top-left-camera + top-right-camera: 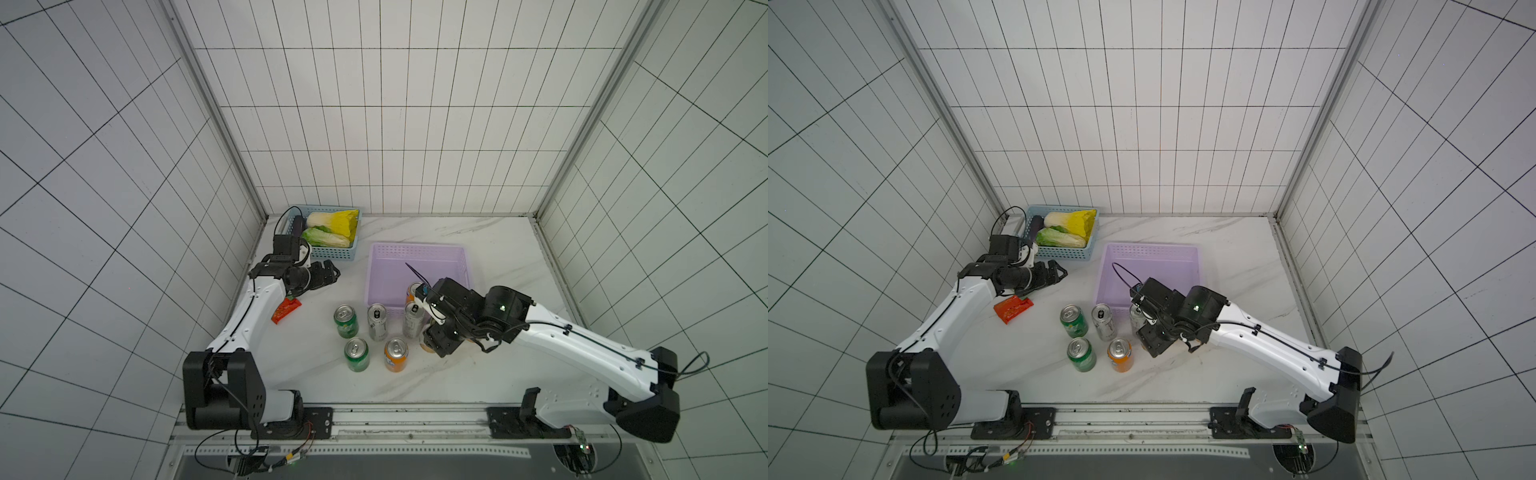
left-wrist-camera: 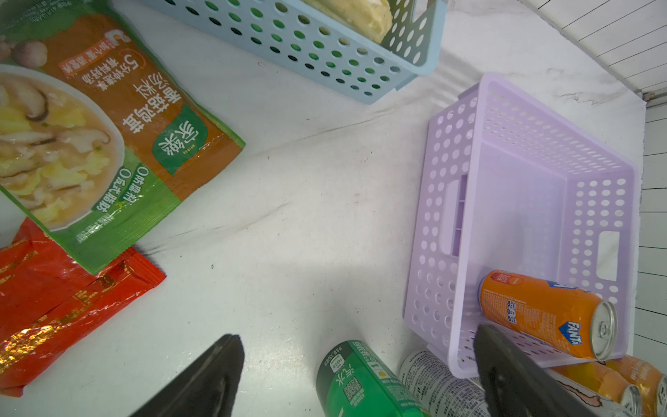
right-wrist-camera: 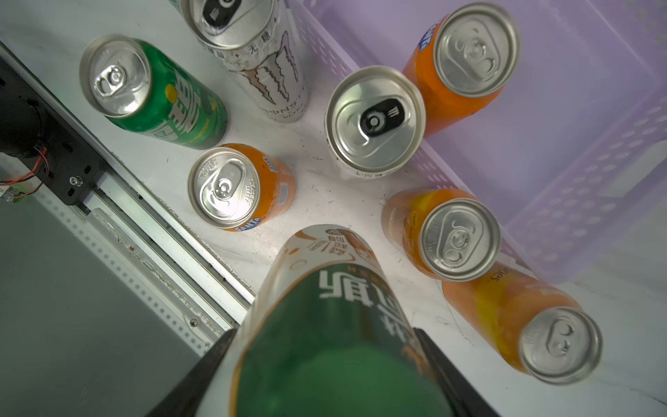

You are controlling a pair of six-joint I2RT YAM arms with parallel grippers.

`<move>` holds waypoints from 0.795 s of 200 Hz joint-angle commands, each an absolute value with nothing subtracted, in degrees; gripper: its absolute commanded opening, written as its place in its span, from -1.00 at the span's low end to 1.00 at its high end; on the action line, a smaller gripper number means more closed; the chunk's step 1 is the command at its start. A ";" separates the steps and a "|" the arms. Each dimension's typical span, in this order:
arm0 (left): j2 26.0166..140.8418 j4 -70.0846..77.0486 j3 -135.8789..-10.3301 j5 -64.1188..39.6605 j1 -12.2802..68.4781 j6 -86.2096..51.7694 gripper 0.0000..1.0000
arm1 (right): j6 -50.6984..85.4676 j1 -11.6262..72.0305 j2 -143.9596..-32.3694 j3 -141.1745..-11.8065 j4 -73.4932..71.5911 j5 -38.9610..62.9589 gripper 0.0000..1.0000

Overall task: Take out the drinks from the basket
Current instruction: Place the drink at the center of the board.

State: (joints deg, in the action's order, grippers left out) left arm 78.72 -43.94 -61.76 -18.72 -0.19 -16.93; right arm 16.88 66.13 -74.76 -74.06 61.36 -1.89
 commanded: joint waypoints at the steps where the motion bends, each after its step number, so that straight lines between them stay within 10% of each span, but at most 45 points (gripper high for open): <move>1: 77.53 -43.68 -61.77 -18.40 -0.47 -16.10 0.95 | 19.37 66.84 -74.00 -71.58 57.22 -1.06 0.09; 159: 77.75 -43.75 -61.70 -18.06 -0.52 -16.00 0.95 | 23.29 68.44 -73.06 -53.63 44.57 -3.20 0.10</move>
